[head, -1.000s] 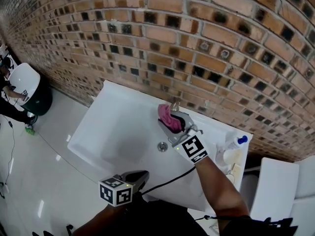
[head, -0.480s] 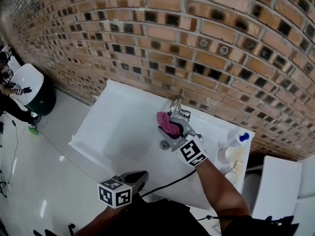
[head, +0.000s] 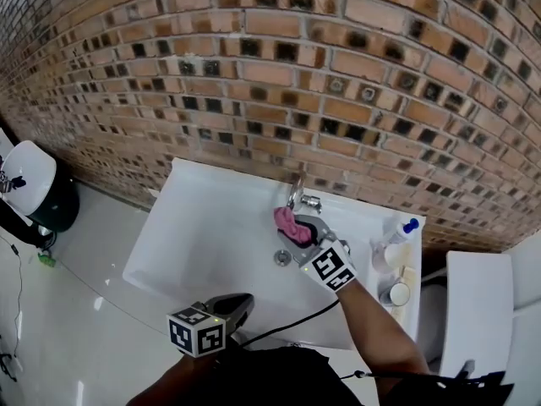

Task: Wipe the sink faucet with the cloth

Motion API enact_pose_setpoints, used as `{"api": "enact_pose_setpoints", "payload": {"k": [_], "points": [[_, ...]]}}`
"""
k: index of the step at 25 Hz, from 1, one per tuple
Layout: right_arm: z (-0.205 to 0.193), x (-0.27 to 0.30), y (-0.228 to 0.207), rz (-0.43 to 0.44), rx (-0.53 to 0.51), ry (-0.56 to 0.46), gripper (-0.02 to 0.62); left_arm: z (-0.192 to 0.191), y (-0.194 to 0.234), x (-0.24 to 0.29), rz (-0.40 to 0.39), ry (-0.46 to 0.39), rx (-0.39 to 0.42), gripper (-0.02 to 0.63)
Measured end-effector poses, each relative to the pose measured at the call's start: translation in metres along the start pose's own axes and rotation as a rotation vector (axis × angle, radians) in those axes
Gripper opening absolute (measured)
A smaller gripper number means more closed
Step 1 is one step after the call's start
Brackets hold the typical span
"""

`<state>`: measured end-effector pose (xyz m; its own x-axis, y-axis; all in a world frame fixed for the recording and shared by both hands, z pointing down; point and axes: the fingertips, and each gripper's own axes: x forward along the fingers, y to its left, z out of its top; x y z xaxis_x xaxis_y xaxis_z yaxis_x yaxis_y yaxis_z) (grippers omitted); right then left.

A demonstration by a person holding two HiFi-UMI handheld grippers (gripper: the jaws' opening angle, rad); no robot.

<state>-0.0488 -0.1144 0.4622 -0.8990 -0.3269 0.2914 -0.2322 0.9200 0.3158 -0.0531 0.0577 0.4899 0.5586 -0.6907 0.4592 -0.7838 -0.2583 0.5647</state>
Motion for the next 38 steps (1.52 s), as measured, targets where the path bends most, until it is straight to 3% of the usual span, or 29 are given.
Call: {"api": "enact_pose_setpoints", "payload": {"k": [4, 8, 12, 18, 25, 38], "points": [[-0.006, -0.001, 0.003, -0.087, 0.111, 0.049, 0.120, 0.003, 0.019, -0.018, -0.043, 0.015, 0.022, 0.003], [-0.014, -0.018, 0.020, -0.177, 0.404, 0.068, 0.121, 0.001, 0.033, -0.030, -0.100, 0.040, 0.042, 0.003], [0.001, -0.054, 0.061, -0.233, 0.739, -0.051, 0.121, 0.001, 0.044, -0.035, -0.159, 0.069, 0.069, 0.003], [0.020, -0.102, 0.124, -0.370, 0.956, -0.141, 0.129, -0.007, 0.053, -0.039, -0.246, 0.145, 0.146, 0.003], [0.019, -0.137, 0.178, -0.436, 1.006, -0.112, 0.130, -0.012, 0.043, -0.040, -0.297, 0.169, 0.176, 0.003], [0.009, -0.173, 0.179, -0.376, 1.038, -0.097, 0.121, -0.015, 0.005, -0.025, -0.274, 0.122, 0.165, 0.003]]}}
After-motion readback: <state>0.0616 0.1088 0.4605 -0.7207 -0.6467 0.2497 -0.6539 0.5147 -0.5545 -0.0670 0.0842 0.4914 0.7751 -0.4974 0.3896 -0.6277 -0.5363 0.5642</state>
